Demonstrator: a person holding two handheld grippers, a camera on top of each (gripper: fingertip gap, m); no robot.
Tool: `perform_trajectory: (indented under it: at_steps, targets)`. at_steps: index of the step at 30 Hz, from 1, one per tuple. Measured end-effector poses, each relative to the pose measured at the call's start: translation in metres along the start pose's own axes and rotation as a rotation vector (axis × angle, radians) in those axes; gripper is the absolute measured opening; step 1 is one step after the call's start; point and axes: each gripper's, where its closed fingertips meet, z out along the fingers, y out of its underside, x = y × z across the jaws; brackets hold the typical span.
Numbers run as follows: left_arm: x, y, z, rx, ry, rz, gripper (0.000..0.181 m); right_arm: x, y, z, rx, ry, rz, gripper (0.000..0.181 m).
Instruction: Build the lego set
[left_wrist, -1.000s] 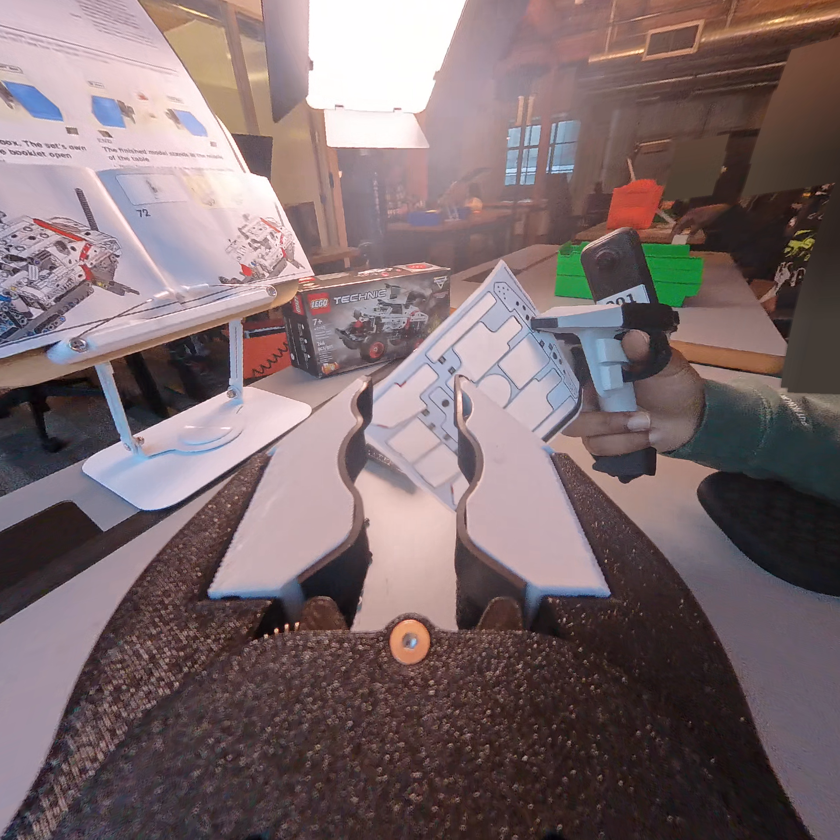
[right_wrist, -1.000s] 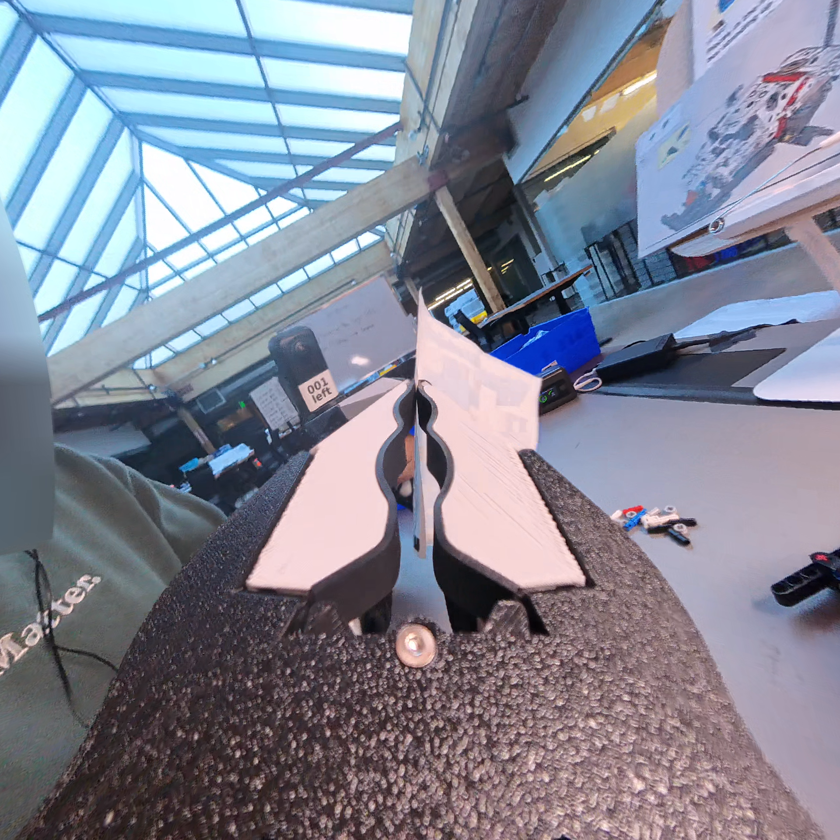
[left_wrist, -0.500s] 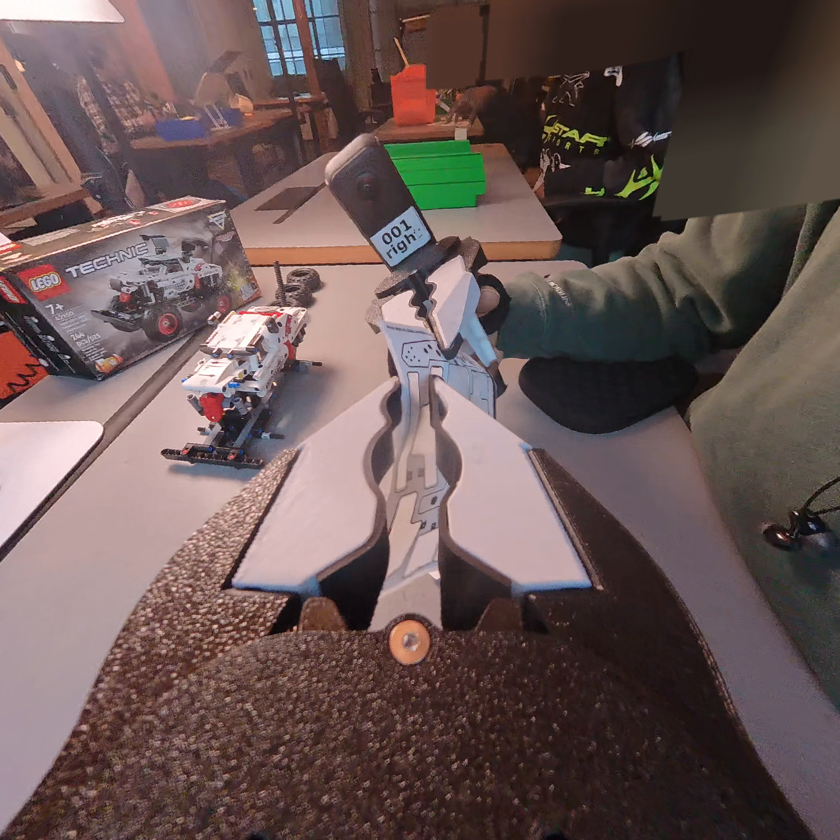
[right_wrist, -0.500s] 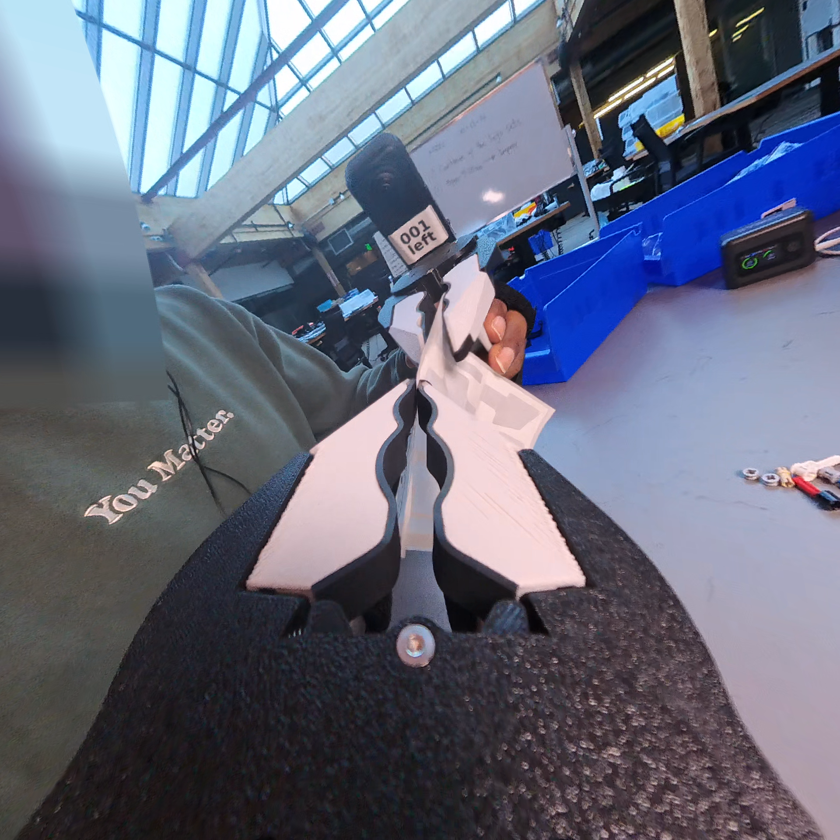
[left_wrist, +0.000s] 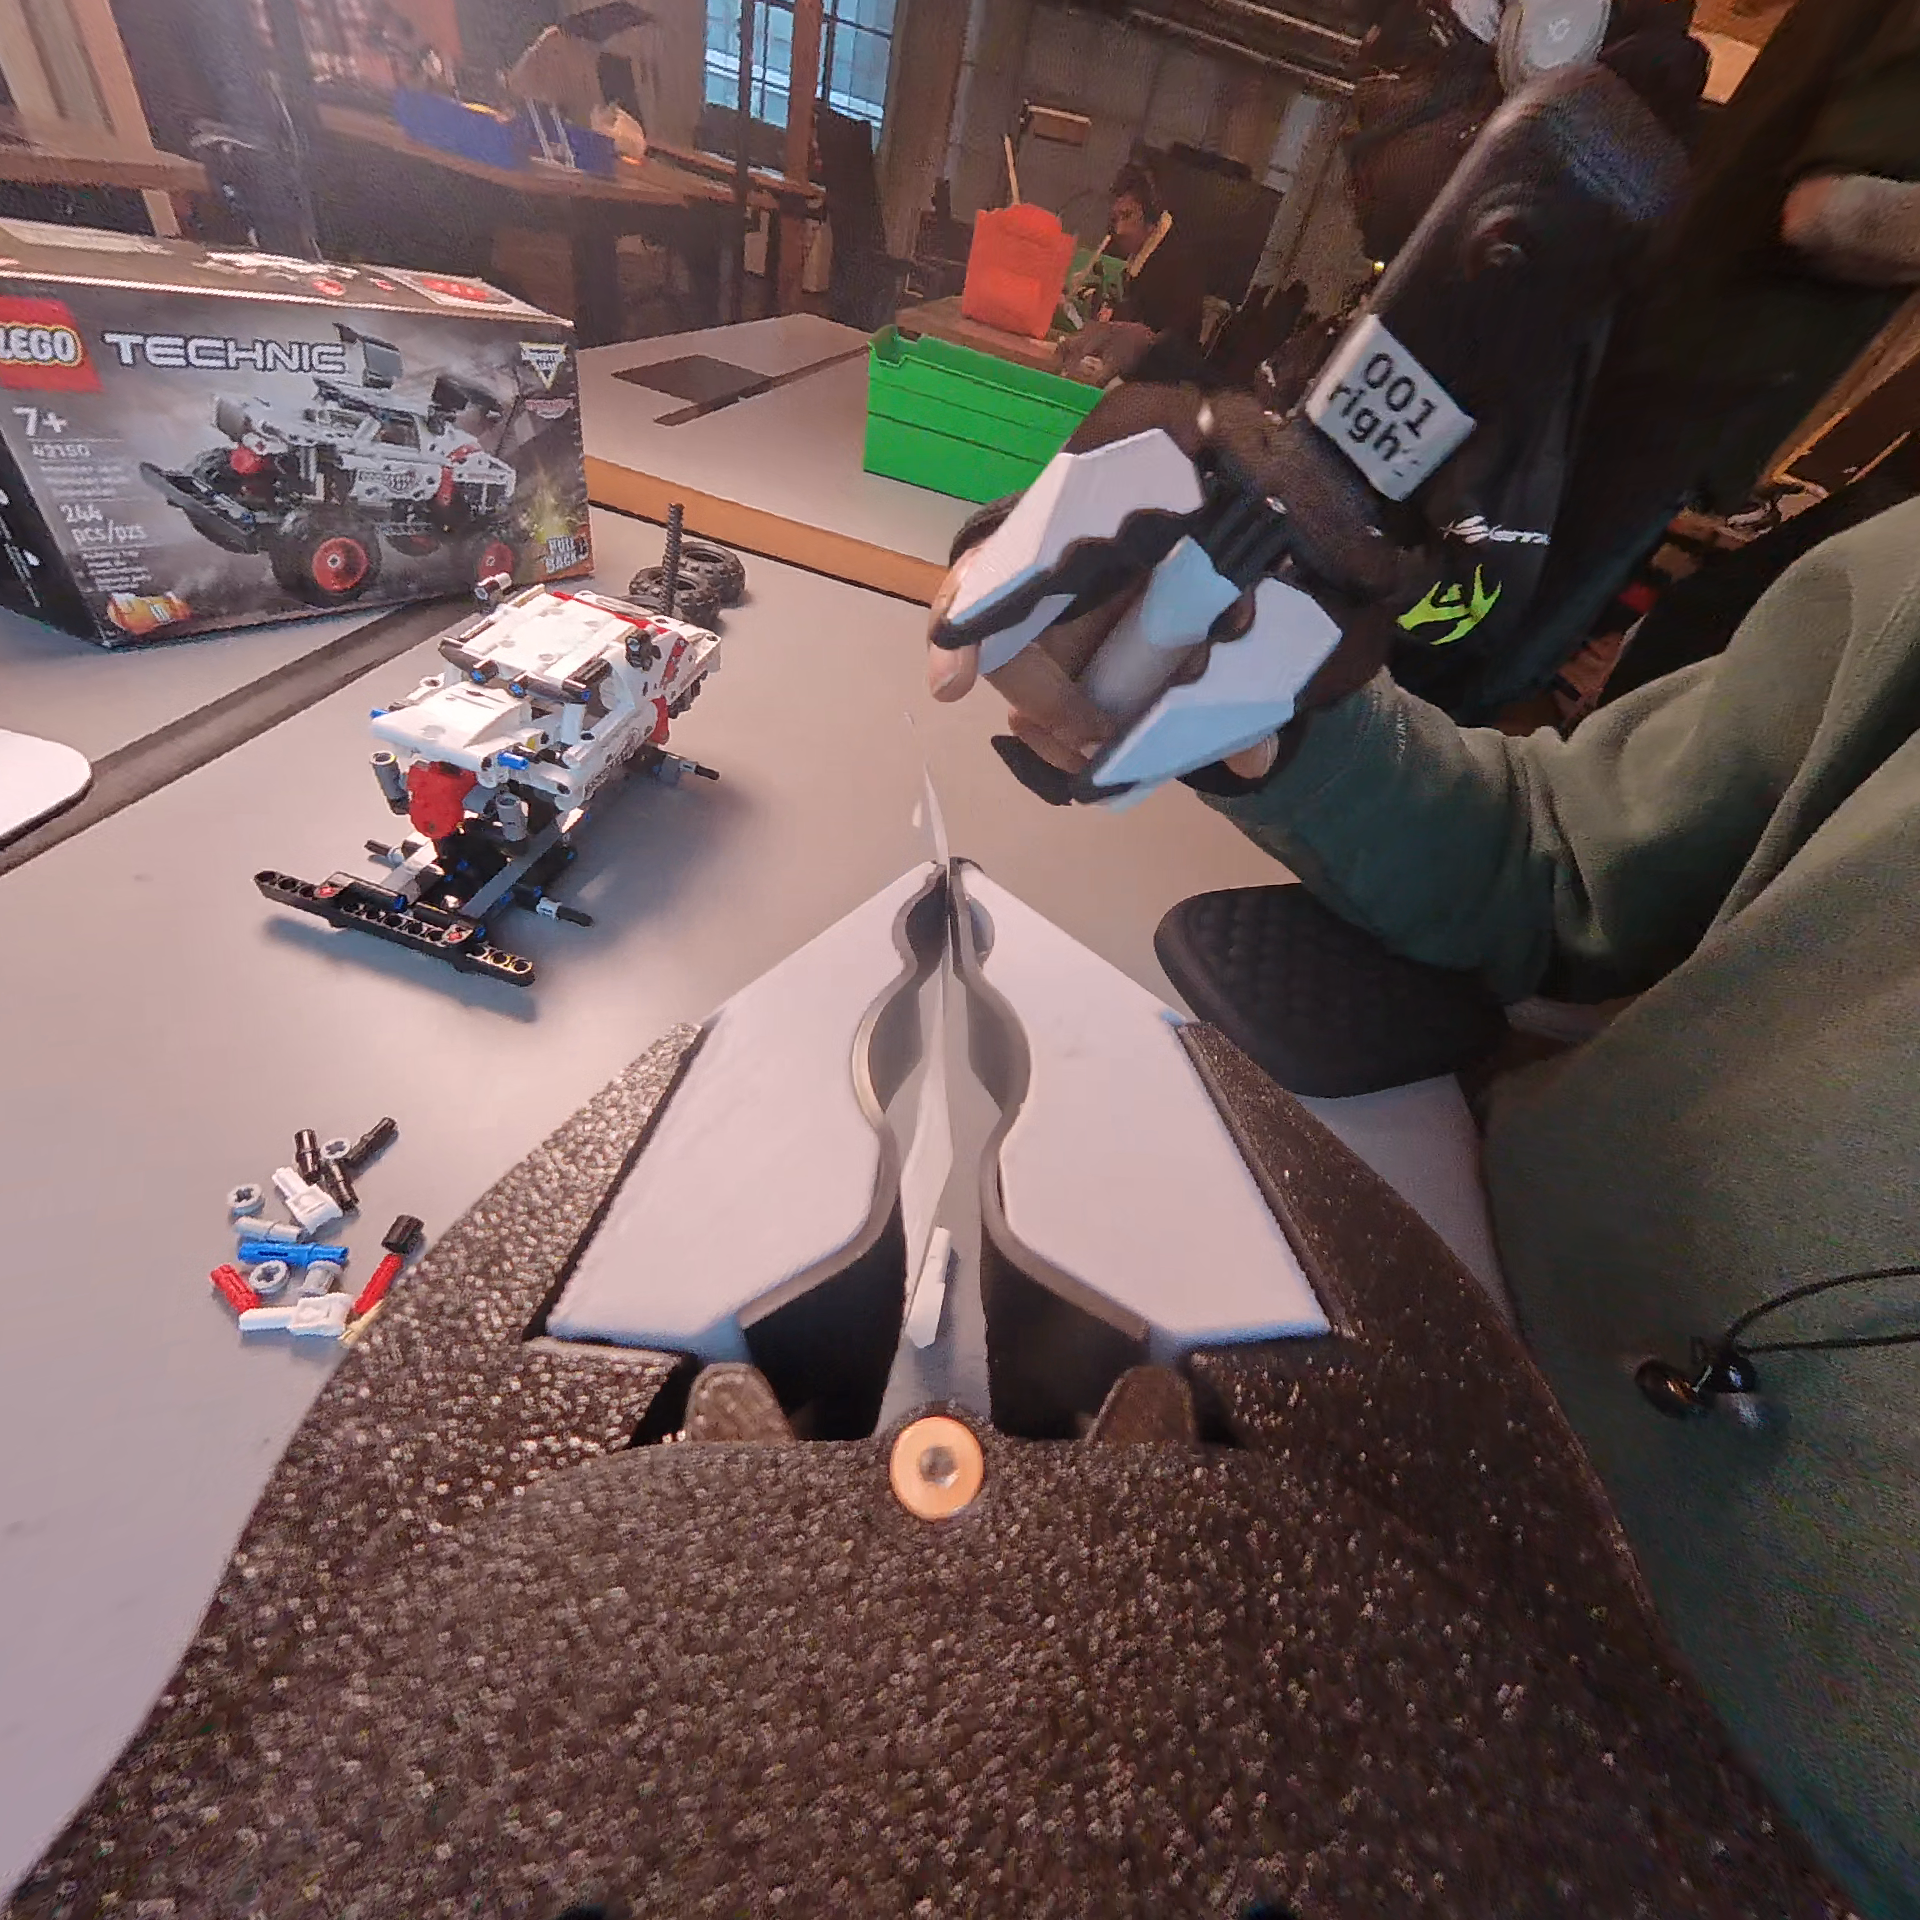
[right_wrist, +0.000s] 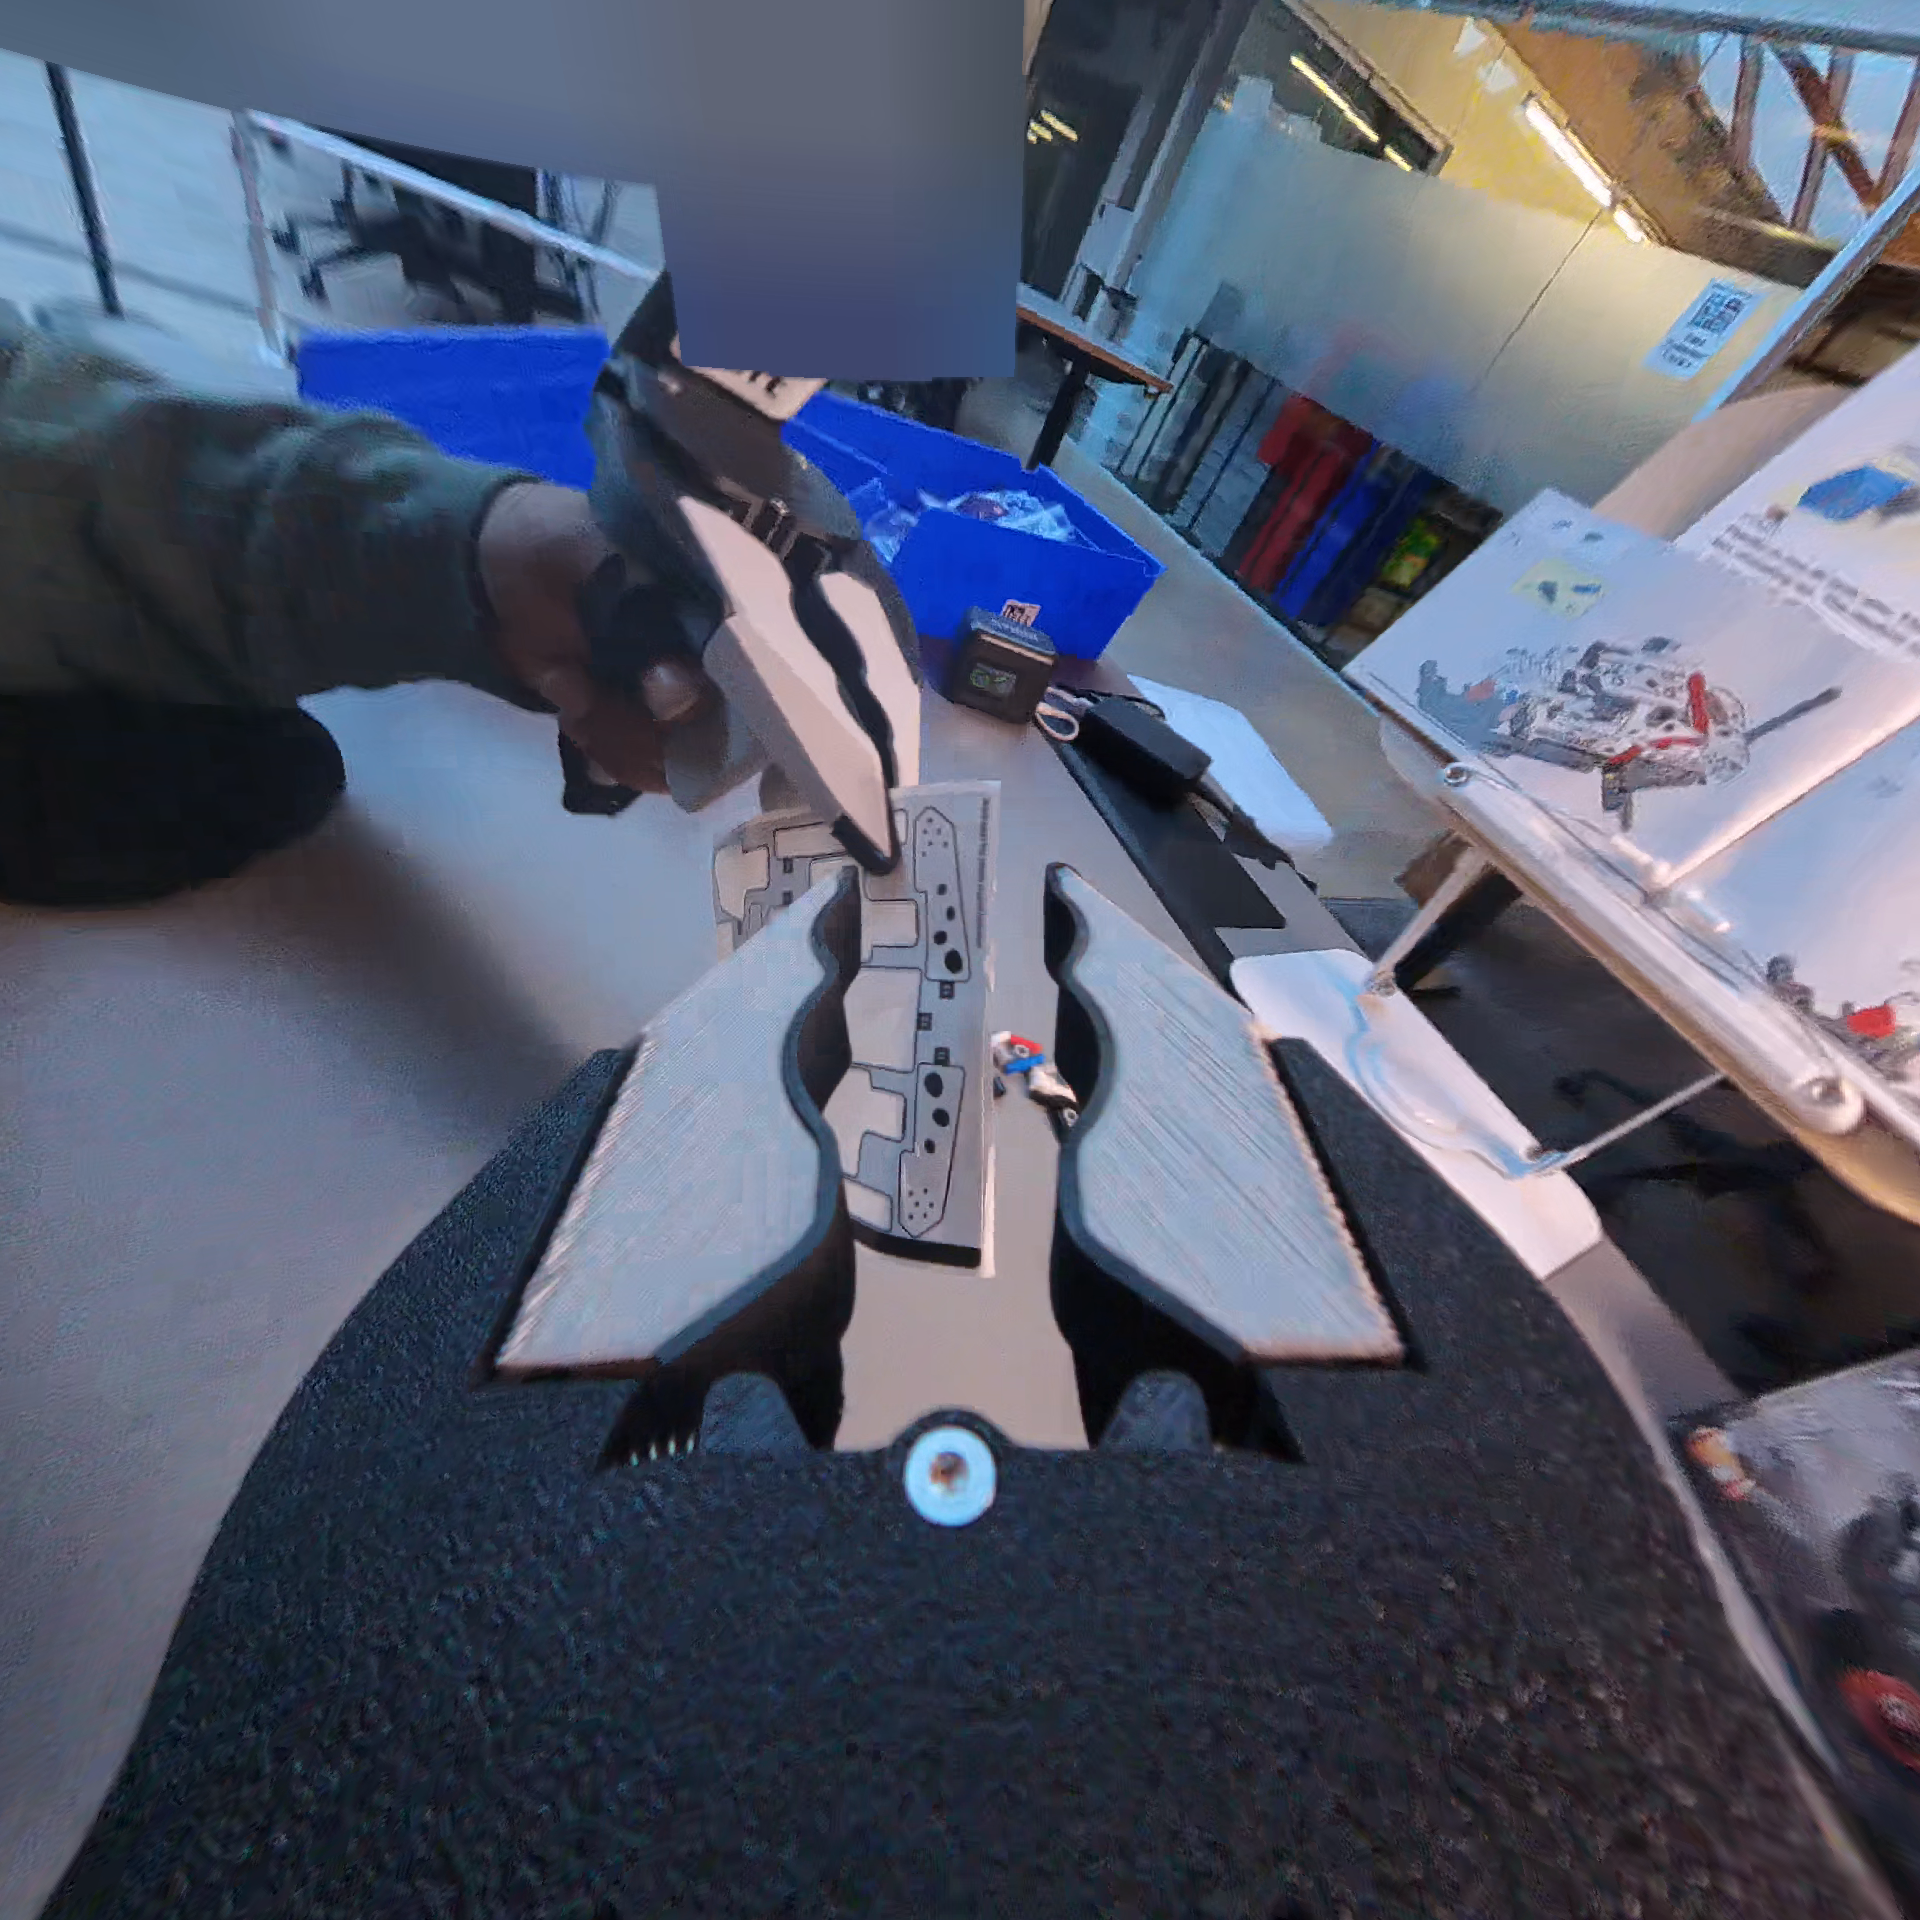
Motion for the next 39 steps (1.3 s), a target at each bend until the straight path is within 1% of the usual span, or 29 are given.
perform_trajectory:
  at_steps: [2,5,7,11,16,22,27,30,34,39]
  targets:
    - [0.003,0.001,0.002,-0.003,0.012,0.002,0.000,-0.012,0.008,0.008,-0.055,-0.016,-0.064,0.034]
    - [0.013,0.004,0.006,-0.030,0.040,0.042,0.000,-0.024,0.018,0.017,-0.065,-0.073,-0.033,0.035]
    - [0.021,0.006,0.007,-0.042,0.072,0.071,0.000,-0.031,0.013,0.016,-0.023,-0.139,0.031,0.033]
    - [0.035,0.006,0.006,-0.038,0.134,0.117,0.000,-0.041,0.007,0.009,0.045,-0.260,0.147,0.023]
    - [0.040,0.000,0.003,0.003,0.160,0.123,0.001,-0.039,-0.002,0.003,0.141,-0.320,0.268,0.012]
    - [0.043,-0.005,0.000,0.038,0.194,0.101,0.002,-0.040,-0.006,0.001,0.171,-0.332,0.280,0.006]
    - [0.046,-0.011,-0.002,0.080,0.249,0.021,0.000,-0.042,-0.011,-0.002,0.204,-0.339,0.267,0.002]
    - [0.041,-0.008,0.000,0.068,0.228,-0.006,0.000,-0.041,-0.008,0.000,0.186,-0.318,0.241,0.002]
    - [0.034,-0.004,0.003,0.029,0.163,0.039,0.000,-0.039,-0.001,0.002,0.149,-0.308,0.243,0.003]
    - [0.025,0.002,0.006,-0.016,0.087,0.065,0.000,-0.035,0.011,0.006,0.085,-0.259,0.198,0.003]
